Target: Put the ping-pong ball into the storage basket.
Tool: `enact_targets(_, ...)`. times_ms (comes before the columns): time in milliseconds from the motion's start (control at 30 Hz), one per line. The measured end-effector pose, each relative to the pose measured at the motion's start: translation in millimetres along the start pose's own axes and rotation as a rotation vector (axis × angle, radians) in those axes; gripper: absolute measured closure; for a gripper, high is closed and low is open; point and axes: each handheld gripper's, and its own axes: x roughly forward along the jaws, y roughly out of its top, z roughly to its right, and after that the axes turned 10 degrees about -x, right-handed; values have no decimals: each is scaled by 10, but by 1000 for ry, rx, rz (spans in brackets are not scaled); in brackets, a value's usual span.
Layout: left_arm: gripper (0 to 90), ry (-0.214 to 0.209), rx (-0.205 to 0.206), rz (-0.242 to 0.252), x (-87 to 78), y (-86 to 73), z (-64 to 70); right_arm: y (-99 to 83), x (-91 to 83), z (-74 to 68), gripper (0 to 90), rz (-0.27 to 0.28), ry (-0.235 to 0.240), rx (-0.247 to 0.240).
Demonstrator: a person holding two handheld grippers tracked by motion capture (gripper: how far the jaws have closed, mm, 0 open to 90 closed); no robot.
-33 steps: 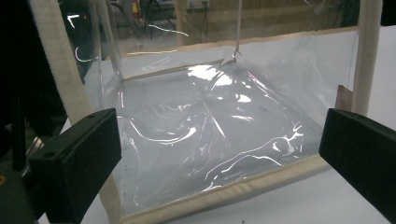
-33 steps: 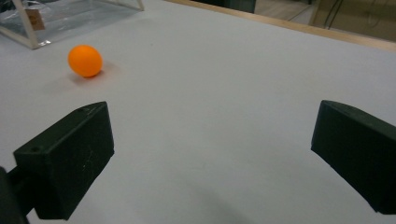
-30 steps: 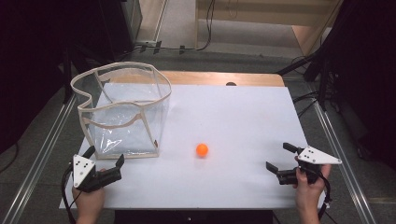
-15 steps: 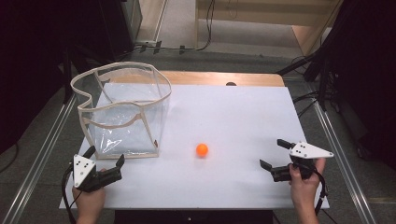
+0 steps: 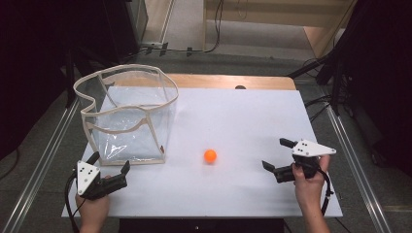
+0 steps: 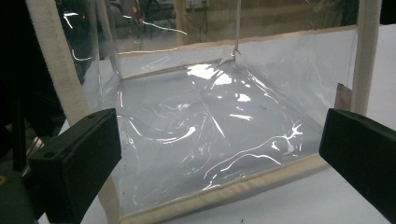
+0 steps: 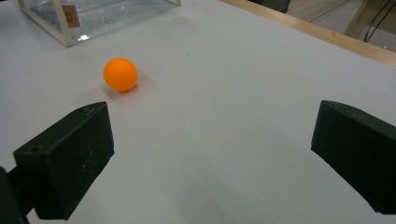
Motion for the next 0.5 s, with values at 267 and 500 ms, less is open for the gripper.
enact_targets(267,0,-1,0,0,-1,0,0,130,85,-16,0,-8,25,-24)
enact_targets(500,0,-2,2,0,0,-1,1,251,193,-41,0,-22,58,-61)
